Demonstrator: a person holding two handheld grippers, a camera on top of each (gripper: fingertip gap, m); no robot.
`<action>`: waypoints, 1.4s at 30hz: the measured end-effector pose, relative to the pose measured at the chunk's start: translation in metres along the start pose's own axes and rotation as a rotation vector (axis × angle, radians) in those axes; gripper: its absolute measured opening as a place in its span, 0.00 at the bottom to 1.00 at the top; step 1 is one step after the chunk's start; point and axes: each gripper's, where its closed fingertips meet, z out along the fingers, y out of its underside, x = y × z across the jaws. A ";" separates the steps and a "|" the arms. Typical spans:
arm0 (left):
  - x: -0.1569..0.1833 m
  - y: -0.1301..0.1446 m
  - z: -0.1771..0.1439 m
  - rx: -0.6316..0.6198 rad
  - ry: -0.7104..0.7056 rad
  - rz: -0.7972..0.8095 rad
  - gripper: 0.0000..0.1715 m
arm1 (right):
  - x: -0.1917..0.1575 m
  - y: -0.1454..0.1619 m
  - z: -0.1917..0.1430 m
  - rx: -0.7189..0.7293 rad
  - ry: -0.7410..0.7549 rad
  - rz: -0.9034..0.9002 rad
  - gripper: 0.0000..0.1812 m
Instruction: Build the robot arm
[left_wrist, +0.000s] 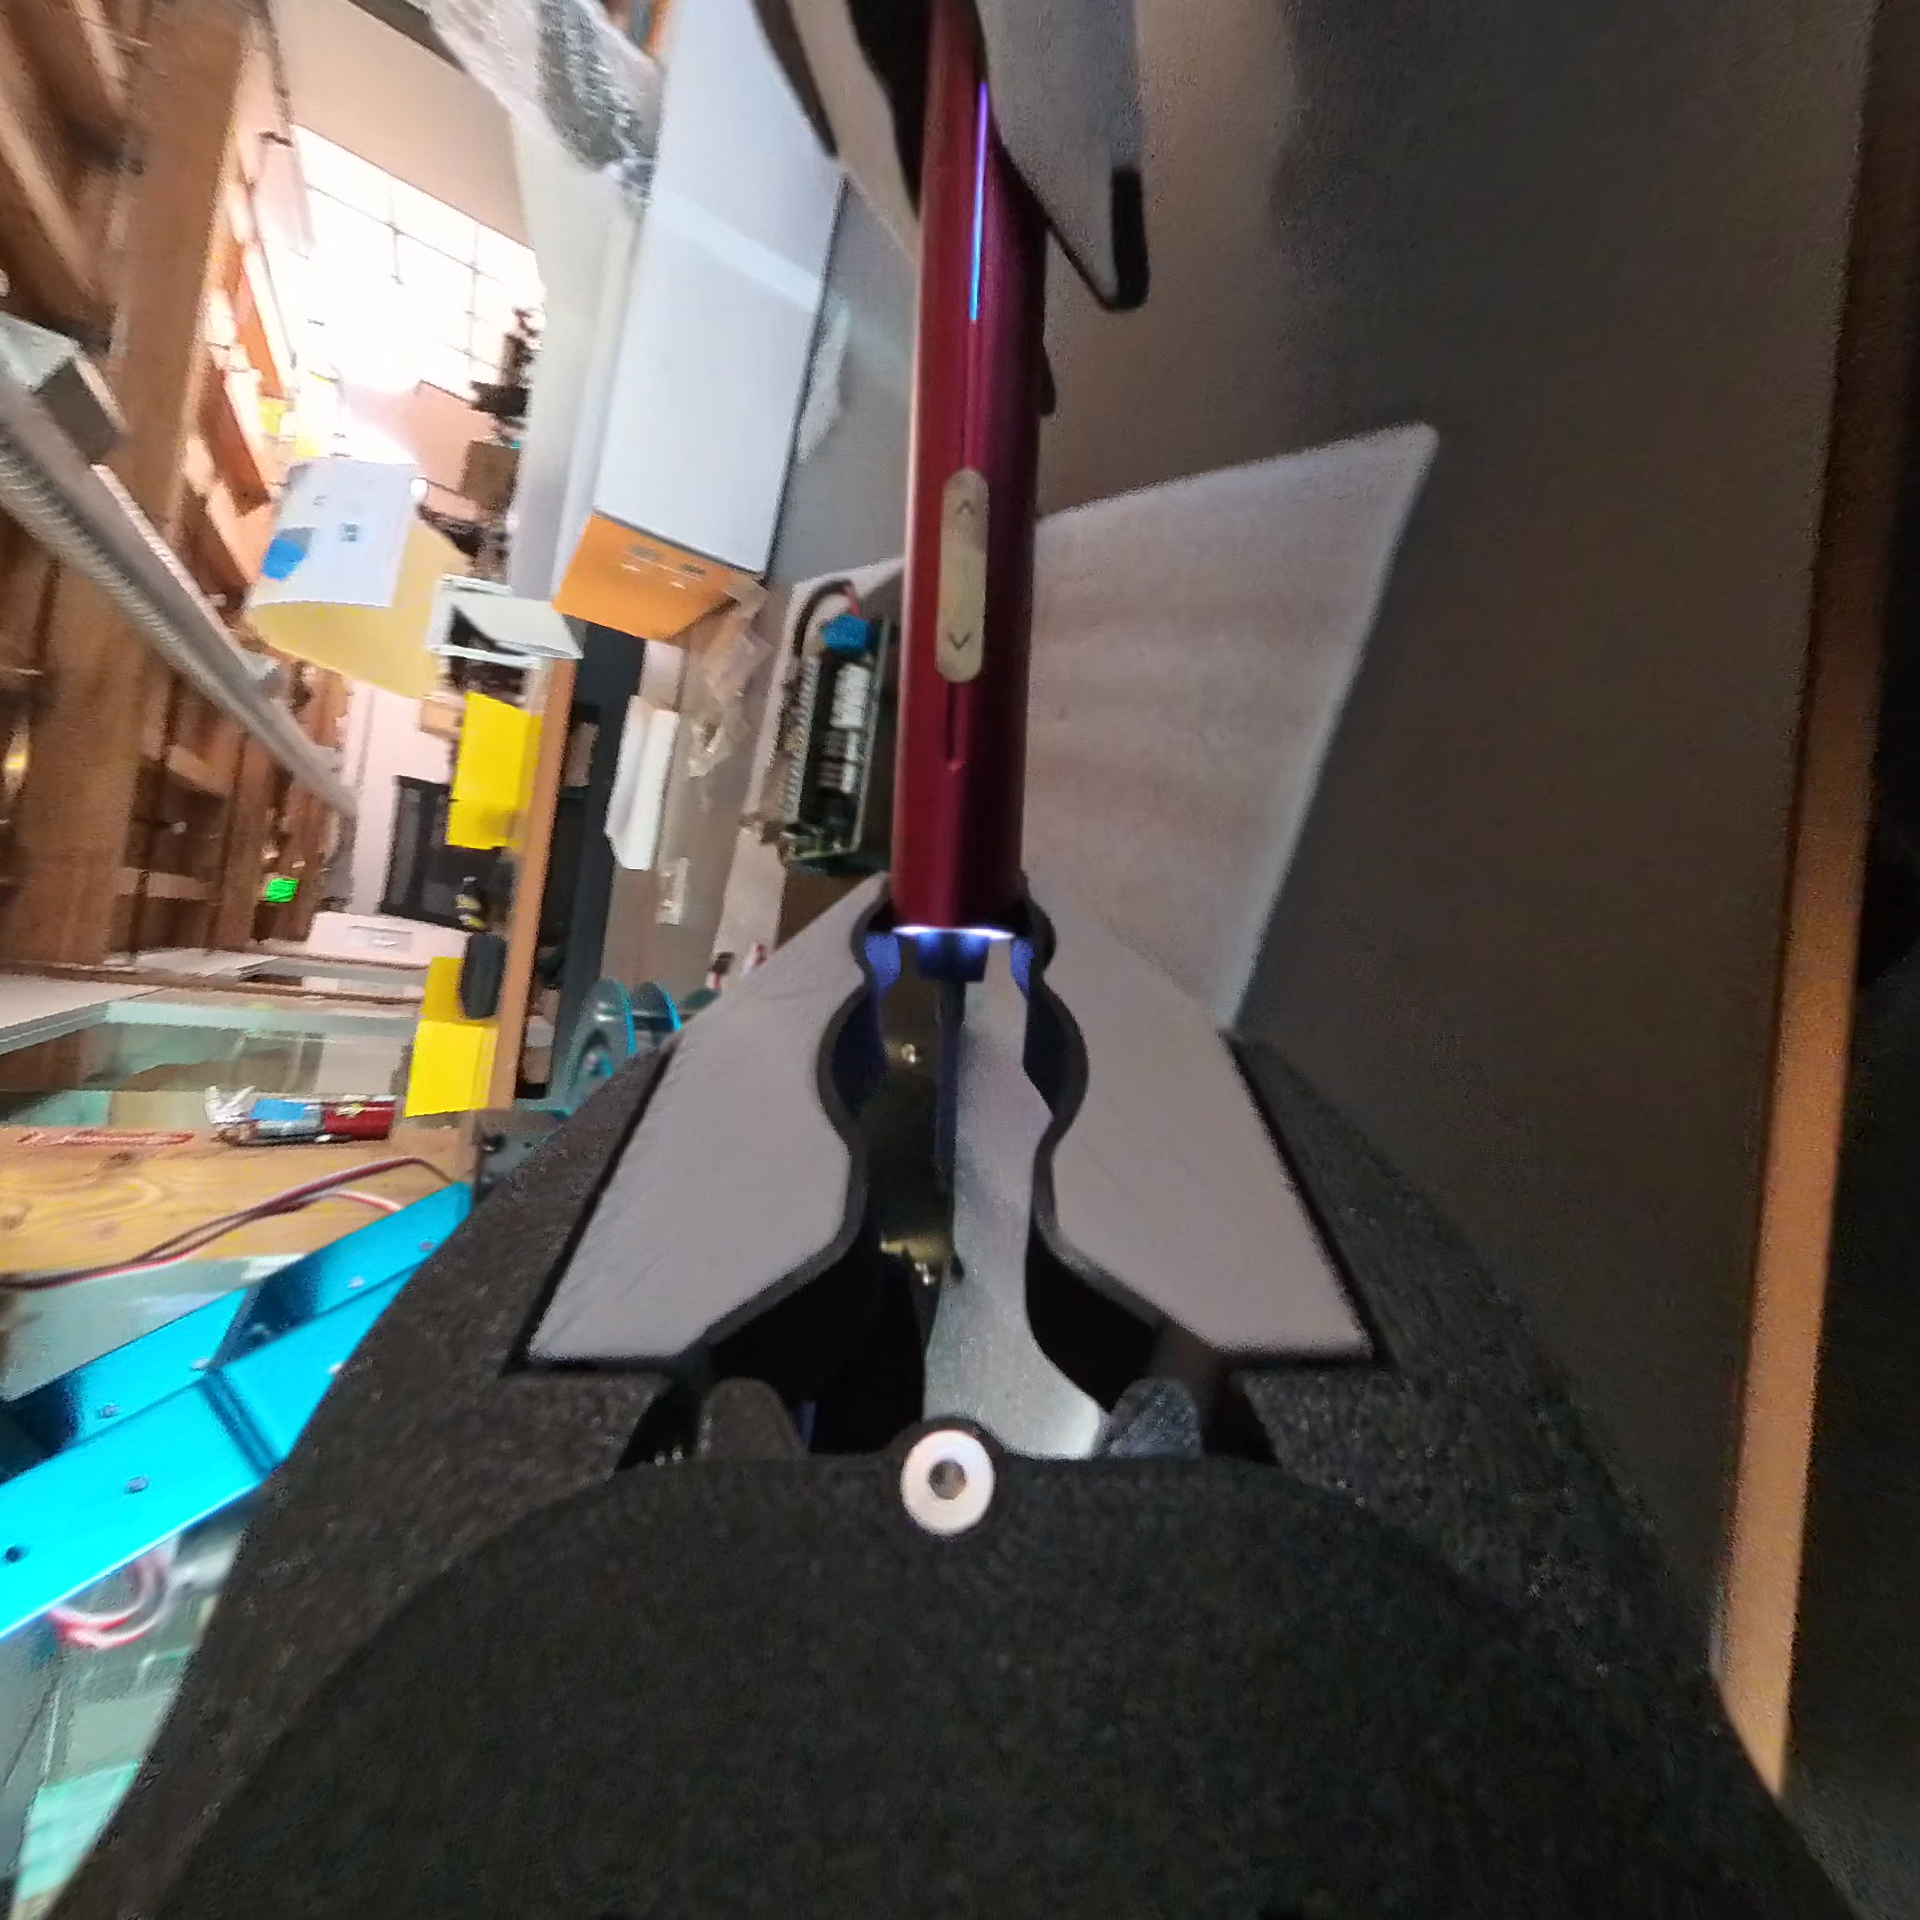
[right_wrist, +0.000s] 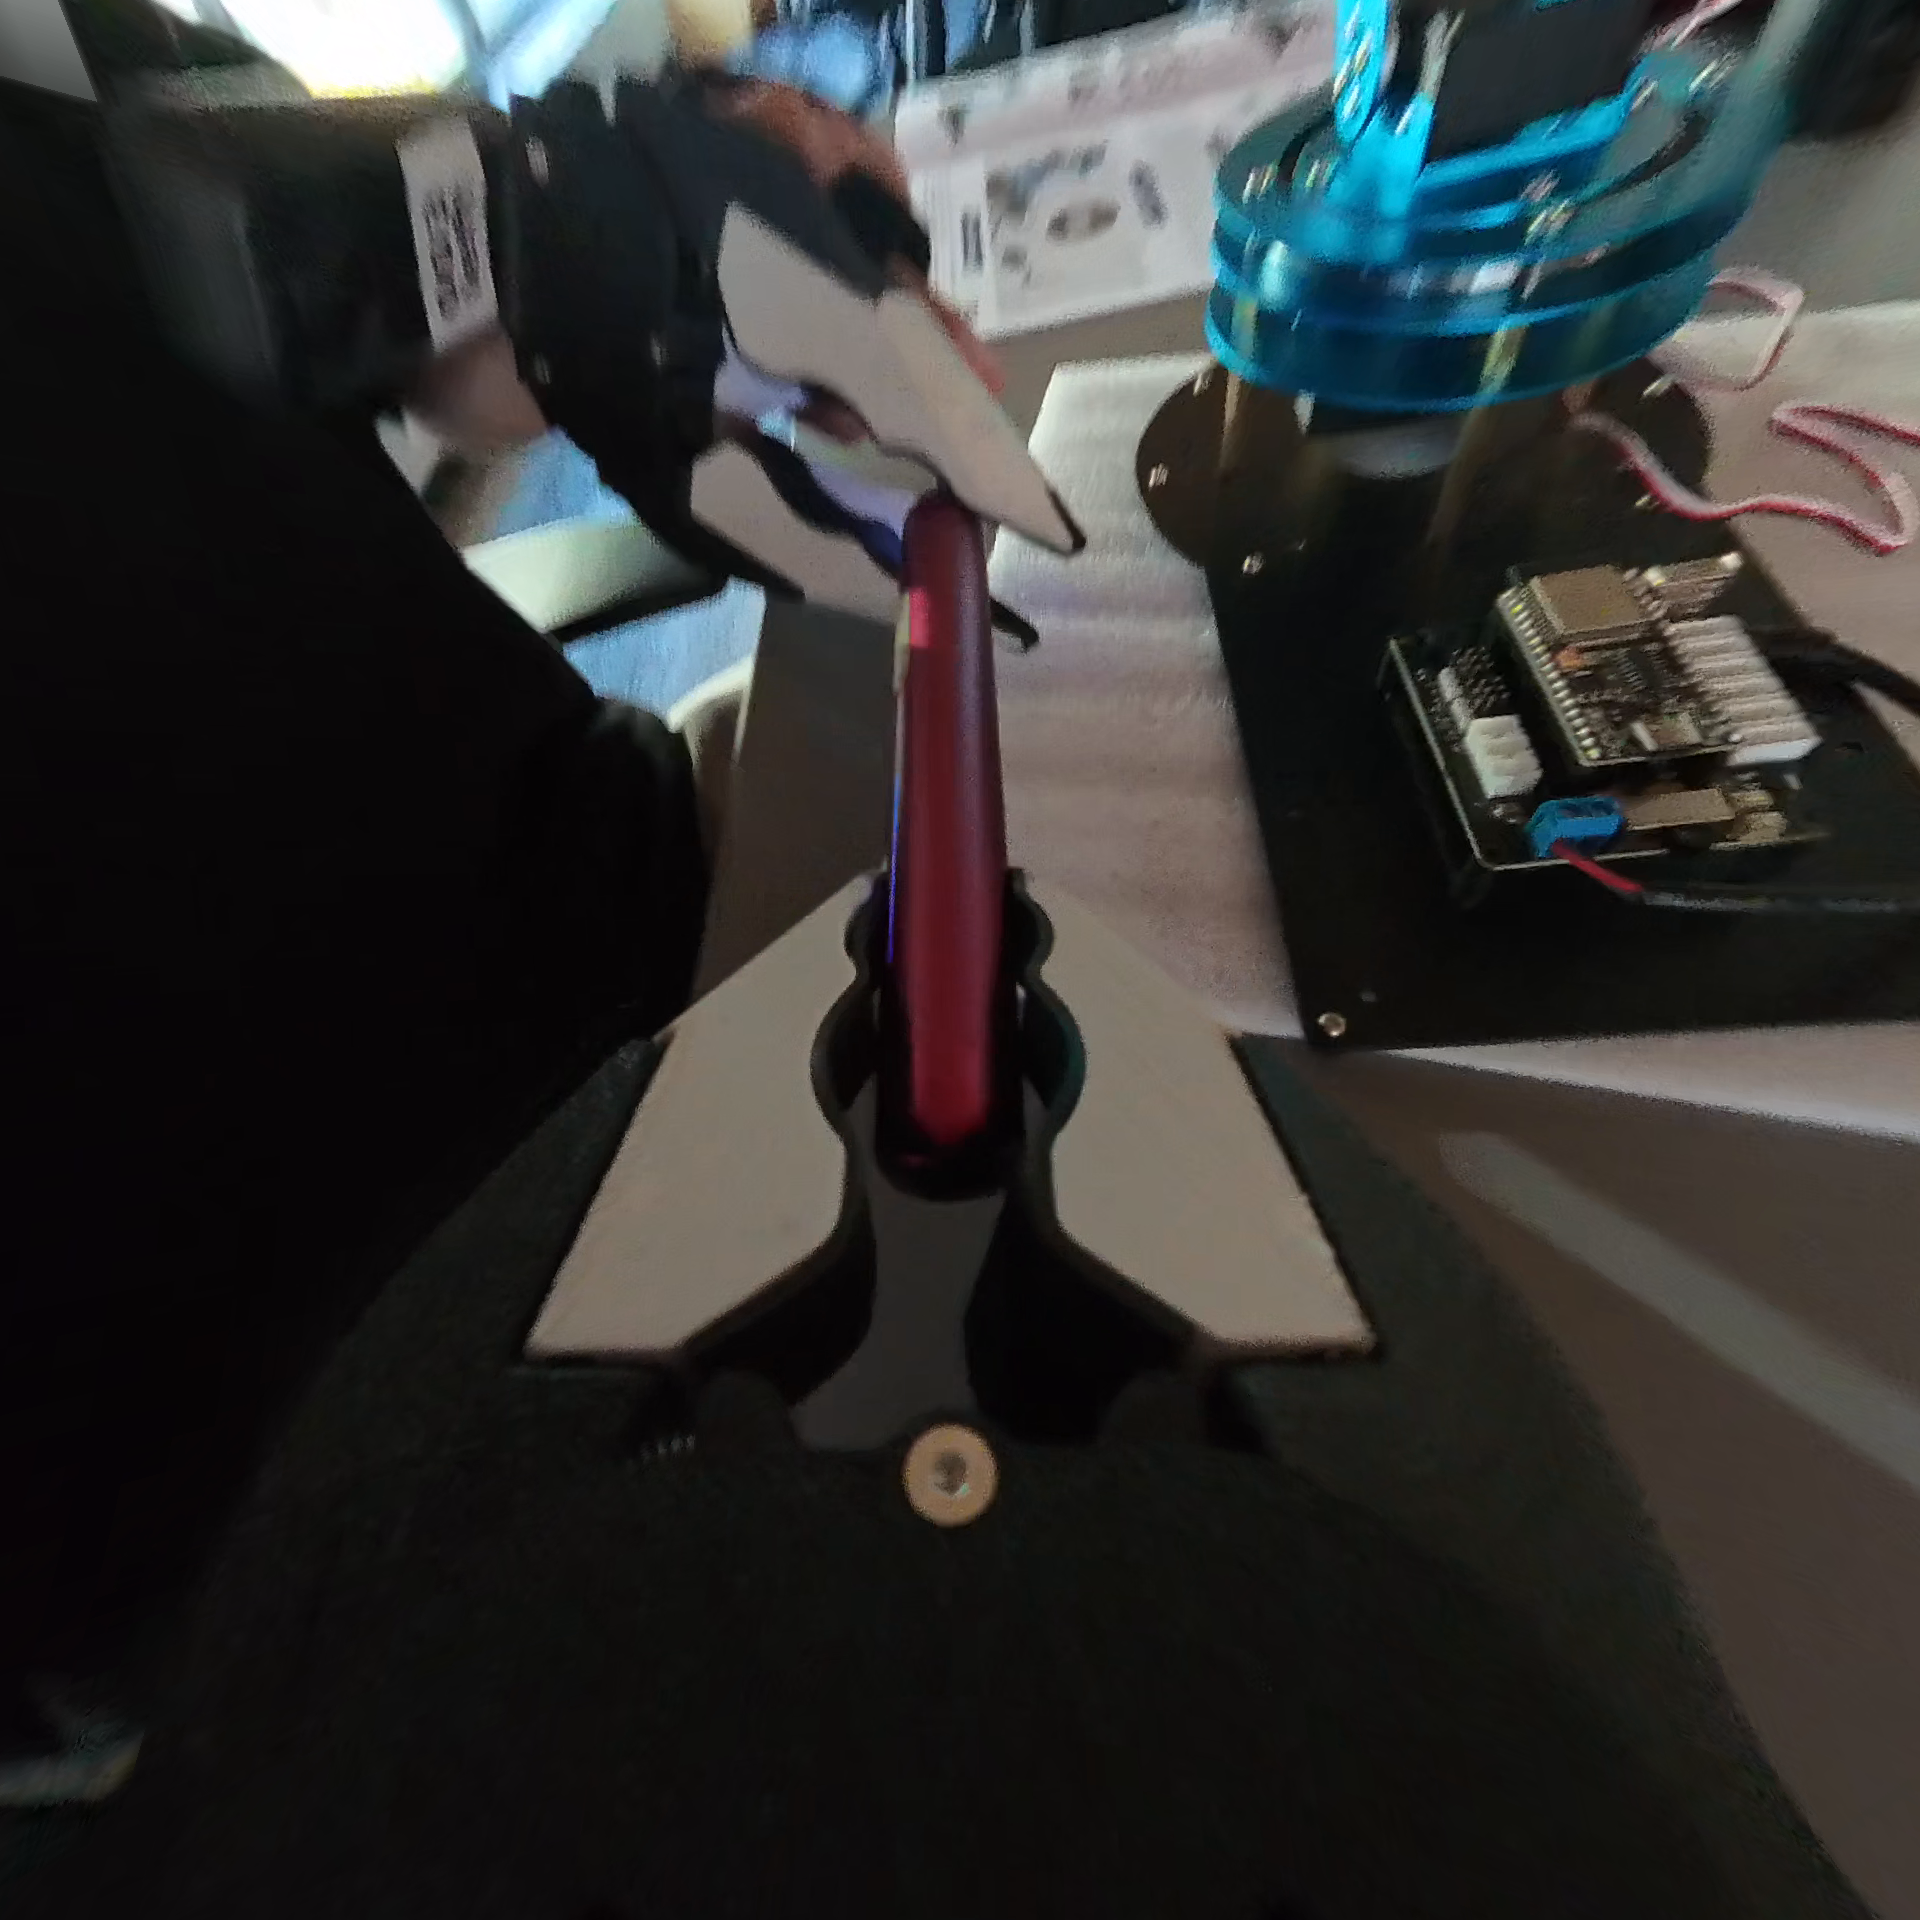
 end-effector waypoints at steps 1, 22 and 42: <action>0.002 0.005 -0.001 -0.001 0.035 -0.004 0.12 | 0.005 0.007 0.006 -0.070 -0.011 -0.021 0.10; 0.023 0.050 -0.014 -0.079 0.467 -0.412 0.13 | 0.034 0.023 0.031 -0.212 -0.171 0.101 0.10; -0.018 0.090 -0.054 -0.034 0.154 -1.054 0.15 | 0.051 -0.007 0.014 0.002 -0.265 0.338 0.13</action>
